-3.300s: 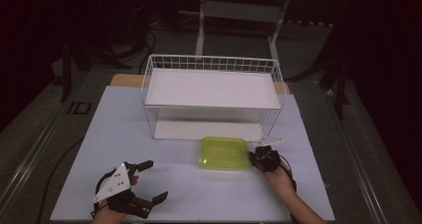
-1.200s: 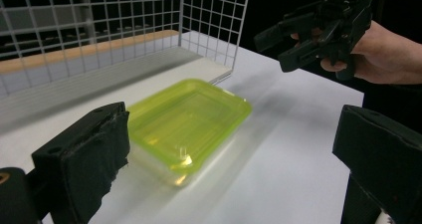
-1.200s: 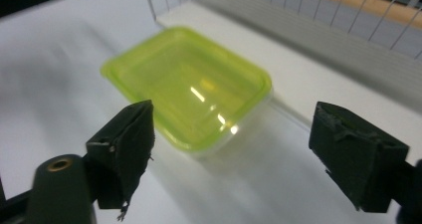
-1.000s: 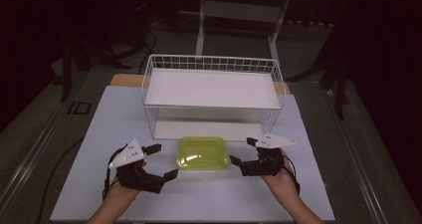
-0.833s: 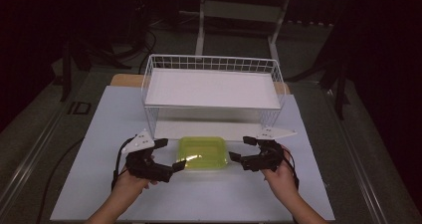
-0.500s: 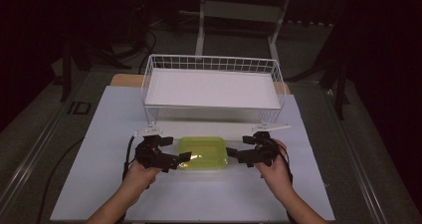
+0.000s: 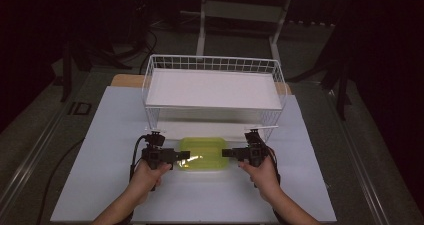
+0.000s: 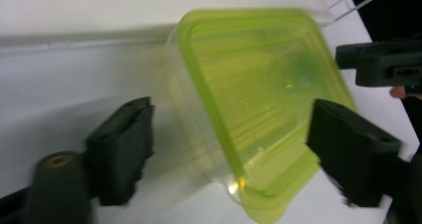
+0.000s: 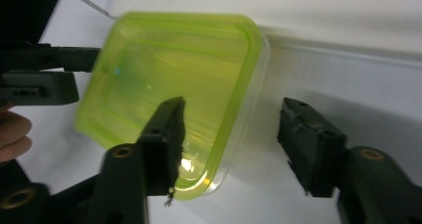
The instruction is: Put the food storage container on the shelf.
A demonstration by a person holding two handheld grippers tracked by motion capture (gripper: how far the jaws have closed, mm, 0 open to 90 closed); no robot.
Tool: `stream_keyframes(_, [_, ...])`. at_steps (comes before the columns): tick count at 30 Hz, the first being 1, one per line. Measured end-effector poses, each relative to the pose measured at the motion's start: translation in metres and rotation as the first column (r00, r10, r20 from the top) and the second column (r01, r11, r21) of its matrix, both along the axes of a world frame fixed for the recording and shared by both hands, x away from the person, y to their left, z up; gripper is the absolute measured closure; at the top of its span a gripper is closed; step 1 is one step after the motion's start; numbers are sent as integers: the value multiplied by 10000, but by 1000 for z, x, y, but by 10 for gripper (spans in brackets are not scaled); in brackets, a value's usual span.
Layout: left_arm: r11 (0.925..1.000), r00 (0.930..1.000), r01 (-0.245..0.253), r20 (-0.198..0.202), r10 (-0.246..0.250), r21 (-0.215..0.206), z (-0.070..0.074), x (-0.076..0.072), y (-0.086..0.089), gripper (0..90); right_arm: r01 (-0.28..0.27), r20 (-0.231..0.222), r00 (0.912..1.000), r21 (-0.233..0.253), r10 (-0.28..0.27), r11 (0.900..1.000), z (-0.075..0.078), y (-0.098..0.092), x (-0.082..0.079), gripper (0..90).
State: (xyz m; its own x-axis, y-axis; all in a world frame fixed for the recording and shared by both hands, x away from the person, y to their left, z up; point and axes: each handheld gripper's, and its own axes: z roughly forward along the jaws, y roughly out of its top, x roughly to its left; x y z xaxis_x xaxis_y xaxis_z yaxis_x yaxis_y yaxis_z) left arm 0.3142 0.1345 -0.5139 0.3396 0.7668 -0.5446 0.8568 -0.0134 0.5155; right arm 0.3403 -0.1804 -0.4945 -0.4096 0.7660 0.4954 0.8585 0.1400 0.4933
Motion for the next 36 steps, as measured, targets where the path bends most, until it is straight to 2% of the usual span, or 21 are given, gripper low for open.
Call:
stream_keyframes(4, [9995, 9995, -89, -314, 80, -299, -8, 1, 2, 418, 119, -306, 9995, -159, -124, 9998, -5, 6, 0, 566])
stream_keyframes(6, [9994, 9998, -124, -133, 120, -335, -7, 0, 3, 463, 138, -406, 9991, -180, -145, 9997, -7, 9, 0, 599])
stream_keyframes(9, [9998, 9998, -209, -33, 209, -25, -4, -1, 3, 567, 201, -355, 9991, -253, -210, 9995, -8, 11, -1, 649])
stream_keyframes(14, [9995, 9996, -286, -19, 286, -154, -3, -4, 4, 706, 314, -168, 9993, -339, -320, 9989, -8, 11, -5, 705])
stream_keyframes(19, [9997, 9997, -255, 27, 255, -37, -1, -7, 2, 720, 360, -103, 9993, -303, -363, 9989, -8, 10, -7, 730])
stream_keyframes(20, [9997, 9998, -179, 106, 177, 151, 1, -9, 1, 720, 352, -72, 9993, -336, -355, 9988, -7, 10, -9, 734])
stream_keyframes(23, [9996, 9997, -217, 106, 215, 188, 1, -10, 1, 726, 360, -96, 9993, -346, -364, 9988, -6, 10, -9, 737])
stream_keyframes(26, [9987, 9994, -266, 220, 257, 426, 4, -13, -2, 732, 374, -56, 9993, -374, -376, 9986, -5, 10, -11, 744])
stream_keyframes(32, [9982, 9985, -347, 448, 326, 483, 4, -18, -3, 737, 373, 50, 9993, -415, -371, 9984, -5, 11, -15, 751])
stream_keyframes(36, [9980, 9986, -408, 361, 390, 489, 6, -21, -4, 748, 404, 151, 9991, -493, -397, 9980, -4, 12, -18, 758])
